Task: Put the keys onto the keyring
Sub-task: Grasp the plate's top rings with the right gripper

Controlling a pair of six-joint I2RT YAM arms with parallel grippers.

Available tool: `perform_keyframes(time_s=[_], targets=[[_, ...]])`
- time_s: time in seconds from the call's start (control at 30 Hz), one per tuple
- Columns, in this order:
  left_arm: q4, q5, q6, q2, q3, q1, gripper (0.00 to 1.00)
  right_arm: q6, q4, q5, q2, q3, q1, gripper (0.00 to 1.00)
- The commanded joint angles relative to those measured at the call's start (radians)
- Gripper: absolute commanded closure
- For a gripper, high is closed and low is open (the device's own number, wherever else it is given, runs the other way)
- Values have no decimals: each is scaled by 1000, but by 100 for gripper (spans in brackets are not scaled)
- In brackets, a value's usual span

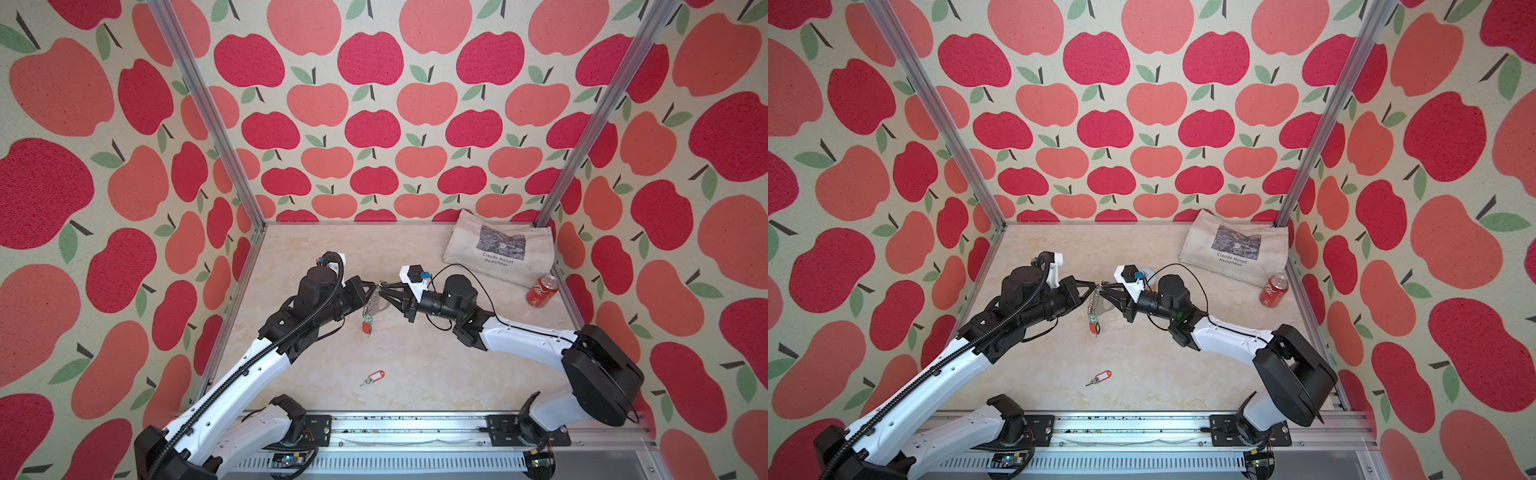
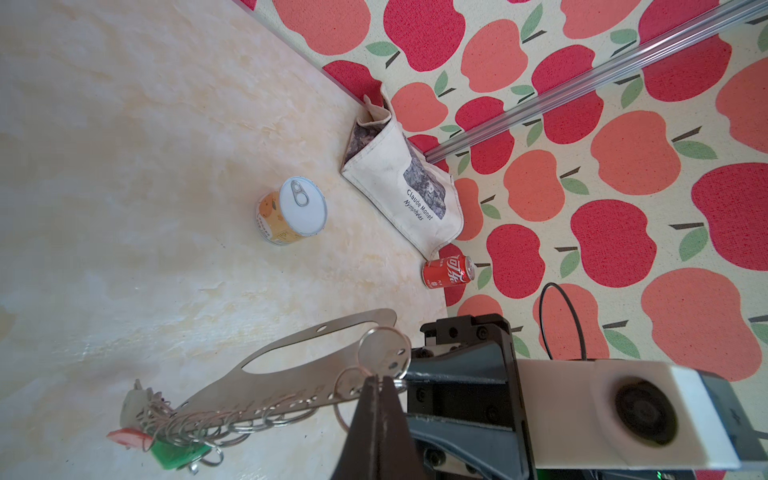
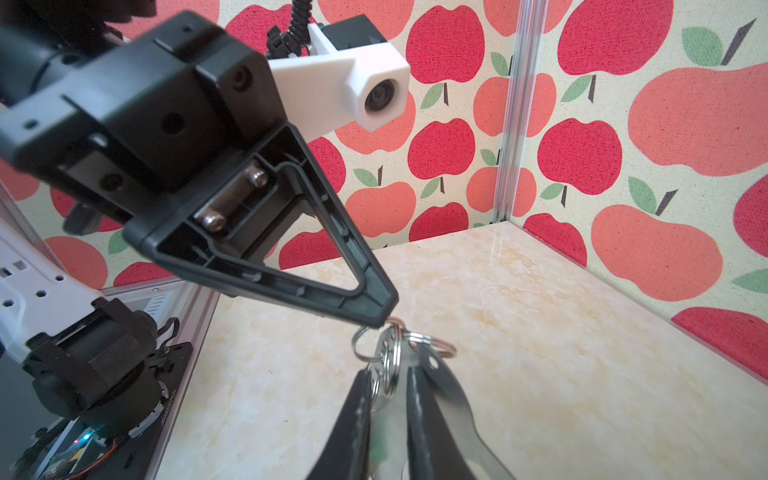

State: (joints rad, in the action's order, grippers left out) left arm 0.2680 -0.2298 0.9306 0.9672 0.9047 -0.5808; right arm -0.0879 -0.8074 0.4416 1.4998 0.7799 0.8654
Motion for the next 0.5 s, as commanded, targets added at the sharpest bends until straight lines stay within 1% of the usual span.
perform_keyframes(time_s=[0.0, 0.1, 0.2, 0.27, 0.33, 0.4, 0.47], targets=[[-30, -6, 13, -25, -1, -5, 100, -16, -33, -13, 8, 21, -5, 88], [-32, -2, 13, -28, -5, -5, 100, -20, -38, -10, 6, 20, -5, 100], [-29, 2, 12, -31, -4, -6, 100, -12, -28, -1, -4, 17, -3, 100], [-11, 17, 2, -40, -5, -5, 100, -4, 14, 0, -19, 21, -3, 100], [34, 56, -20, -56, -5, -3, 100, 24, 125, 5, -52, 41, -3, 100], [116, 118, -49, -74, -4, 6, 100, 78, 316, 20, -90, 91, -3, 100], [222, 194, -71, -90, 0, 28, 76, 131, 524, 21, -128, 147, -3, 100]])
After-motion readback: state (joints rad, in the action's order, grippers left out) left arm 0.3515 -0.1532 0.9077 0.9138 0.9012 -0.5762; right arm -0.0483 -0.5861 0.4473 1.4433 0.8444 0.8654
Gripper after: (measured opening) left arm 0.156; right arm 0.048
